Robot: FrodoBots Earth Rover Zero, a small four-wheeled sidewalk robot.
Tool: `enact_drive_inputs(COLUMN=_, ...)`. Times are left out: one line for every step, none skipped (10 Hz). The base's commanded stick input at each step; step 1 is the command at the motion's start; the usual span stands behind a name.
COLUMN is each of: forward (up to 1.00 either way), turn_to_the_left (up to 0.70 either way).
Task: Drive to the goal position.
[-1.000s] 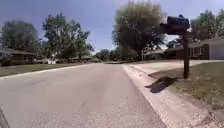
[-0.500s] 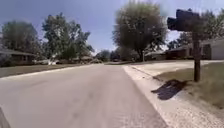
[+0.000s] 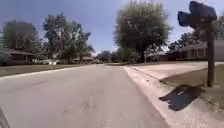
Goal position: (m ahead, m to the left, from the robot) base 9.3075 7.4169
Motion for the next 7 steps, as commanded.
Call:
enact_drive_inputs(forward=0.70, turn_to_the_left=-0.32)
enact_drive_inputs(forward=0.70, turn_to_the_left=-0.13)
enact_drive_inputs(forward=0.70, turn_to_the_left=0.00)
enact_drive_inputs(forward=0.70, turn_to_the_left=0.00)
enact_drive_inputs(forward=0.70, turn_to_the_left=0.00)
enact_drive_inputs(forward=0.70, turn_to_the_left=0.00)
enact_drive_inputs(forward=0.70, turn_to_the_left=0.00)
